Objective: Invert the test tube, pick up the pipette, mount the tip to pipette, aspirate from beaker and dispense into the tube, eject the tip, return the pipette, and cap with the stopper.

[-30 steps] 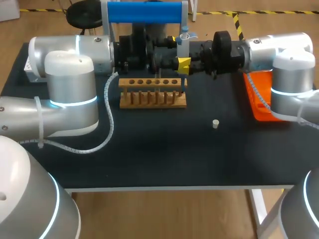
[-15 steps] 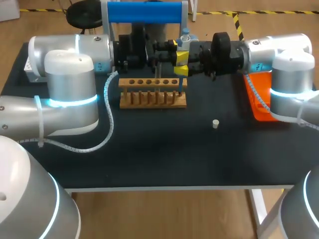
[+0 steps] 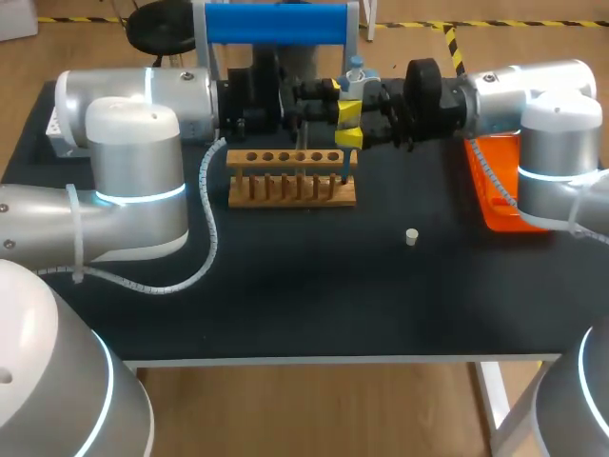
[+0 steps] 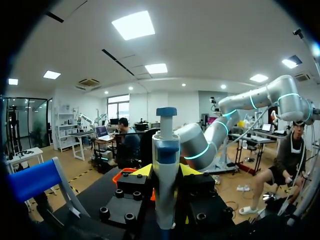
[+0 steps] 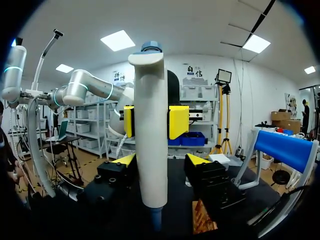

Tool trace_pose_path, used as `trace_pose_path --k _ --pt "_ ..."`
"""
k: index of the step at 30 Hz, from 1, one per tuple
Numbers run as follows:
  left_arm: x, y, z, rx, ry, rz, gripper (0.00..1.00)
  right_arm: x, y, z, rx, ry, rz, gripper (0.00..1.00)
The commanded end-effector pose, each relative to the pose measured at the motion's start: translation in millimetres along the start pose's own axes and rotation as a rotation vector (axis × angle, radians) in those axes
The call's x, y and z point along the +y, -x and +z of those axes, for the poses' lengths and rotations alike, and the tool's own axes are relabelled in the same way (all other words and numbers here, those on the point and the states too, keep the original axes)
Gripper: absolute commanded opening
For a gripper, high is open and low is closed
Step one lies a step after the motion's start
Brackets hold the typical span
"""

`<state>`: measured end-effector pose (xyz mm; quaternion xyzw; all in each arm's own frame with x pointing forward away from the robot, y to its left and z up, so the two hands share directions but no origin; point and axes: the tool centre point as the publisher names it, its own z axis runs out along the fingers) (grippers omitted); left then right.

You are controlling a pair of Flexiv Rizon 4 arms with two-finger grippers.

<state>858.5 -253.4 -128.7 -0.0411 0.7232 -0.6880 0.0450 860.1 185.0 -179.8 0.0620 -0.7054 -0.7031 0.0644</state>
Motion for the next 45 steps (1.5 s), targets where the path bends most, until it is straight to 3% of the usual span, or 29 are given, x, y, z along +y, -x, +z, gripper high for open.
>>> trace_pose_path --k 1,10,21,26,36,45 --pt "0.5 -0.7 -0.2 -0.002 -0.004 0.001 0.0 0.9 -2.3 -9.6 0.004 0.004 0.002 1.0" --pt "0.5 -0.7 -0.2 -0.002 -0.004 0.001 0.0 1.6 -1.4 -53.7 -0.016 0.015 0.0 1.0" --pt "0.5 -0.7 -0.2 -0.002 -0.004 0.001 0.0 8.4 43.8 -90.6 -0.136 -0.01 -0.003 1.0" --pt "0.5 -0.7 -0.2 -0.002 -0.004 0.001 0.0 15.9 77.0 -92.1 -0.184 0.003 0.033 1.0" --pt "0.5 -0.7 -0.2 -0.002 -0.004 0.001 0.0 31.6 144.0 -74.1 -0.267 -0.075 0.041 1.0" --pt "0.5 -0.7 -0.2 -0.002 -0.004 0.001 0.0 25.3 177.8 -59.5 -0.313 -0.186 0.019 1.0"
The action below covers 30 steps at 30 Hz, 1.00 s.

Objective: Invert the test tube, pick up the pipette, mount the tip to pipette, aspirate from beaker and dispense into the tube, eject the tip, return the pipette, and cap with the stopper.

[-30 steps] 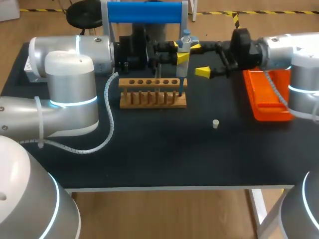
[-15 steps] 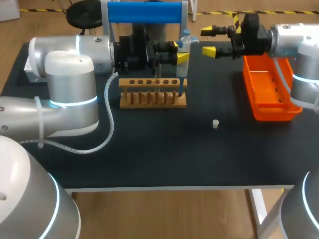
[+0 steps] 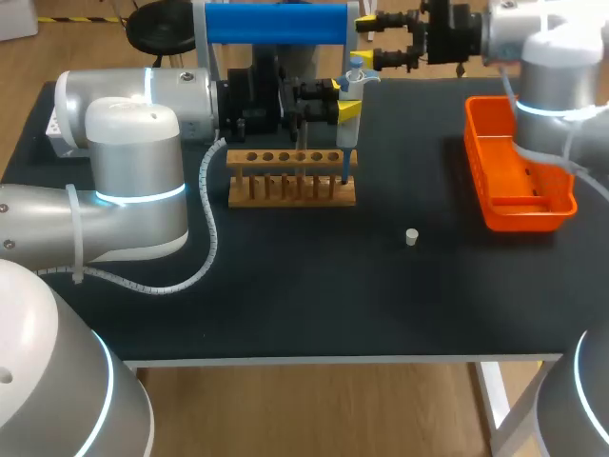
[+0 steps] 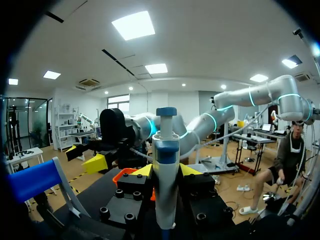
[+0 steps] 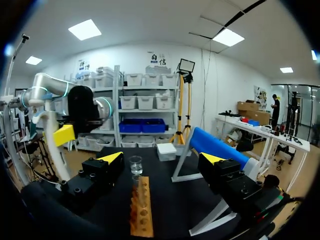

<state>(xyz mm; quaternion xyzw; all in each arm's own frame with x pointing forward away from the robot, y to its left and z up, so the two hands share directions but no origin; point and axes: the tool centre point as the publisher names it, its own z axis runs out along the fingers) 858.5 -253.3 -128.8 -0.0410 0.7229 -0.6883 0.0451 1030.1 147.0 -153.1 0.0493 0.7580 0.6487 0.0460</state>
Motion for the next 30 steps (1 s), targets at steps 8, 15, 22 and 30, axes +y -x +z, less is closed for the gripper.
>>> trace_pose_path --k 8,15,22,30 --pt "0.4 -0.7 -0.1 -0.002 -0.003 0.001 0.0 -7.5 33.4 26.9 -0.041 -0.091 -0.006 1.0" --pt "0.4 -0.7 -0.1 -0.002 -0.003 0.001 0.0 -12.5 41.6 33.9 -0.083 -0.126 -0.003 1.0" --pt "0.4 -0.7 -0.1 -0.002 -0.003 0.001 0.0 -14.4 47.0 35.6 -0.142 -0.142 -0.006 1.0" --pt "0.4 -0.7 -0.1 -0.002 -0.003 0.001 0.0 -12.2 54.3 36.0 -0.178 -0.162 -0.007 1.0"
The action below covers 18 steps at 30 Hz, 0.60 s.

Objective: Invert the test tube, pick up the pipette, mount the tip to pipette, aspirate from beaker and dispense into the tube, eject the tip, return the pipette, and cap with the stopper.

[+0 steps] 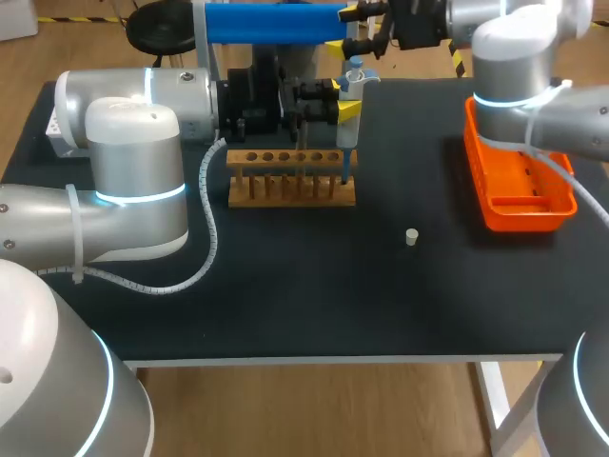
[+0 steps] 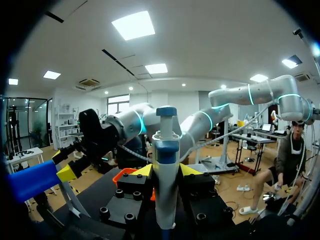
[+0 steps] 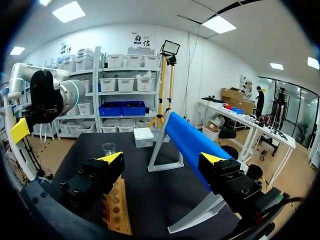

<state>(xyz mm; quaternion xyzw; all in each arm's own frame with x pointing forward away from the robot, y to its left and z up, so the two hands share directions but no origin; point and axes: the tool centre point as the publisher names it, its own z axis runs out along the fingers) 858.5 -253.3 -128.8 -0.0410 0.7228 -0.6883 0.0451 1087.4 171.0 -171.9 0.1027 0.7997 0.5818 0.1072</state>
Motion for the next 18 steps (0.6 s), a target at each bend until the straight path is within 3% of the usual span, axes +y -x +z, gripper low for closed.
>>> trace_pose_path --k 1,18 --pt "0.3 -0.7 -0.1 -0.002 -0.003 0.001 0.0 2.2 0.8 1.8 -0.013 -0.008 0.001 1.0" --pt "0.3 -0.7 -0.1 -0.002 -0.003 0.001 0.0 2.1 -7.0 7.0 -0.007 -0.02 0.002 1.0"
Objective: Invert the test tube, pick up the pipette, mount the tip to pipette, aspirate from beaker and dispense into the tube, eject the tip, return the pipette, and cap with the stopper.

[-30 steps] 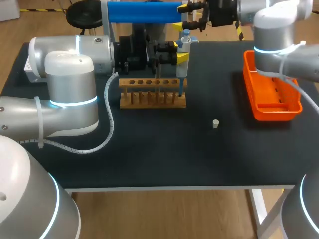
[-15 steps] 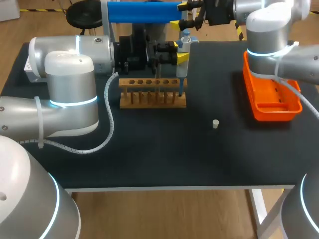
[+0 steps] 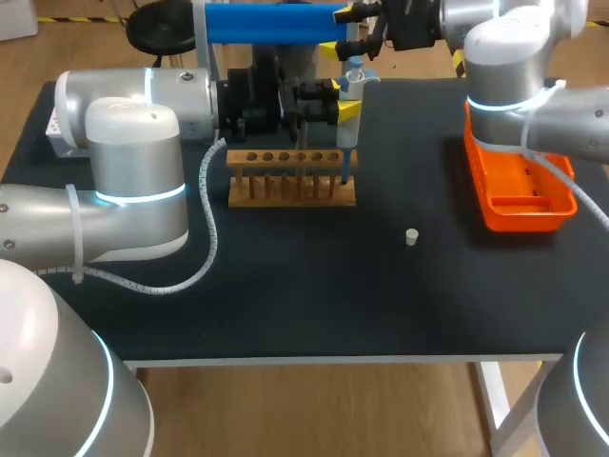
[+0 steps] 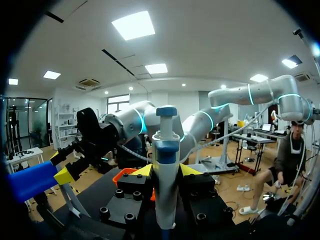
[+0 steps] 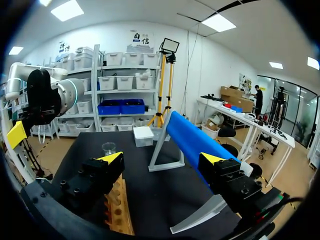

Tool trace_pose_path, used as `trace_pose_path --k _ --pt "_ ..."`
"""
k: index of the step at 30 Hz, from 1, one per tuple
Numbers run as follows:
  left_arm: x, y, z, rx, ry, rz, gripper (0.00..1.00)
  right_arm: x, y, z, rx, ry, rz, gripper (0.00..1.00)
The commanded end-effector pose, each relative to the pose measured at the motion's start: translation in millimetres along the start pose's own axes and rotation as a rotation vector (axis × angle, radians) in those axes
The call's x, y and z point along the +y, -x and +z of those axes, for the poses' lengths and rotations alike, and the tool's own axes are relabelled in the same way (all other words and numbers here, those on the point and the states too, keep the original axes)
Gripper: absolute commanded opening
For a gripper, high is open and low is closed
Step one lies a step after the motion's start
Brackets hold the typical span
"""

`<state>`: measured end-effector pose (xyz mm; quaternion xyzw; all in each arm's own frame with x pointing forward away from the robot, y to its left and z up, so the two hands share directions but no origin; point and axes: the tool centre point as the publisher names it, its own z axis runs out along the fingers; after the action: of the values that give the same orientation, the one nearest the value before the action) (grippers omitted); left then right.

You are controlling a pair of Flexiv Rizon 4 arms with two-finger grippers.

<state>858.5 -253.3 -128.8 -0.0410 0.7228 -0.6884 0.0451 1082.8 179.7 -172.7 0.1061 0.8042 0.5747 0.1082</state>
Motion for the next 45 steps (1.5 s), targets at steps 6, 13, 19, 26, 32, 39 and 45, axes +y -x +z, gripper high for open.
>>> trace_pose_path --k 6,13,19,26,32,39,45 --pt "0.3 -0.7 -0.1 -0.002 -0.003 0.001 0.0 0.5 -0.1 0.2 -0.001 -0.003 0.0 1.0" --pt "0.3 -0.7 -0.1 -0.002 -0.003 0.001 0.0 0.5 -0.1 0.2 -0.001 -0.003 0.0 1.0" --pt "0.3 -0.7 -0.1 -0.002 -0.003 0.001 0.0 0.5 -0.1 0.2 -0.001 -0.003 0.0 1.0" --pt "0.3 -0.7 -0.1 -0.002 -0.003 0.001 0.0 0.5 -0.1 0.2 -0.001 -0.003 0.0 1.0" --pt "2.1 5.4 -28.7 -0.043 0.038 -0.008 0.0 0.5 -0.1 0.2 -0.001 -0.003 0.0 1.0" --pt "2.2 8.4 -73.8 -0.121 0.095 -0.022 0.0 0.5 -0.1 0.2 -0.001 -0.003 0.0 1.0" --pt "1.4 18.0 -110.7 -0.189 0.136 -0.023 0.0 0.5 -0.1 0.2 -0.001 -0.003 0.0 1.0"
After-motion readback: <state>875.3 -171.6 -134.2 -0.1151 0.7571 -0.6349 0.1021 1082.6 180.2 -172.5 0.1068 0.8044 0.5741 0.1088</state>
